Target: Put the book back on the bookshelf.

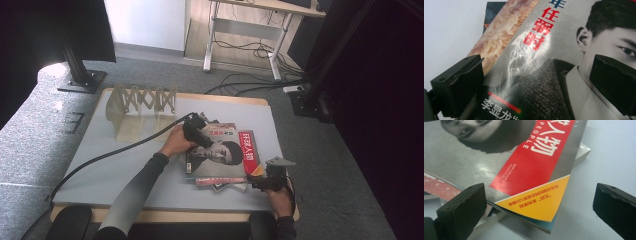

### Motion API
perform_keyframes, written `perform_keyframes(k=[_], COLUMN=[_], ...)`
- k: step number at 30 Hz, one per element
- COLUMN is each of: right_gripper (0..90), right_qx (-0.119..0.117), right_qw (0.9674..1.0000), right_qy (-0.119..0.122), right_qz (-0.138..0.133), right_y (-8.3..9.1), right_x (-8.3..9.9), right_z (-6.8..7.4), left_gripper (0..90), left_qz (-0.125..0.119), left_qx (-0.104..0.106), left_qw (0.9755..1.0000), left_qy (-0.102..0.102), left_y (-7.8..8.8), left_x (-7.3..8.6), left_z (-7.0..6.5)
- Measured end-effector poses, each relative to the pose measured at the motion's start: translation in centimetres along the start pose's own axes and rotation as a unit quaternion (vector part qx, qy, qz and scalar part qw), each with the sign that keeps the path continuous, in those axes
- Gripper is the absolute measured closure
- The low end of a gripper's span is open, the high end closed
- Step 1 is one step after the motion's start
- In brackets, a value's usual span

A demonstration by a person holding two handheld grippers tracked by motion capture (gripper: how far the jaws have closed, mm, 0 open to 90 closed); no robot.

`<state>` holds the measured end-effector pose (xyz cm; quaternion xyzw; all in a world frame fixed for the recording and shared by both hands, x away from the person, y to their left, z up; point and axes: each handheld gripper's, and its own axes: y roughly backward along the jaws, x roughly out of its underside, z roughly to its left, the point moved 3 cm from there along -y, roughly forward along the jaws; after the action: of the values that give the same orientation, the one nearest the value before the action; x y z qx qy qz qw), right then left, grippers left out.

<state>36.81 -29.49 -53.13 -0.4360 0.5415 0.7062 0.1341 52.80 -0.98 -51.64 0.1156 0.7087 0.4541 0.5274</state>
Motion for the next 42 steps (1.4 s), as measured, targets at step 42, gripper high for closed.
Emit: perform_keyframes(k=[42], right_gripper=[0.0], right_qx=[0.036], right_qw=[0.9993], right_qy=[0.003], right_qz=[0.009], right_y=[-0.2], right_x=[-0.1], right_z=[-1.2], left_gripper=[0.0], left_qz=[0.004], left_qx=[-0.003], left_qw=[0.9997], left_qy=[0.023], left_y=[3.0], left_x=[3.8], left_z=[-2.6])
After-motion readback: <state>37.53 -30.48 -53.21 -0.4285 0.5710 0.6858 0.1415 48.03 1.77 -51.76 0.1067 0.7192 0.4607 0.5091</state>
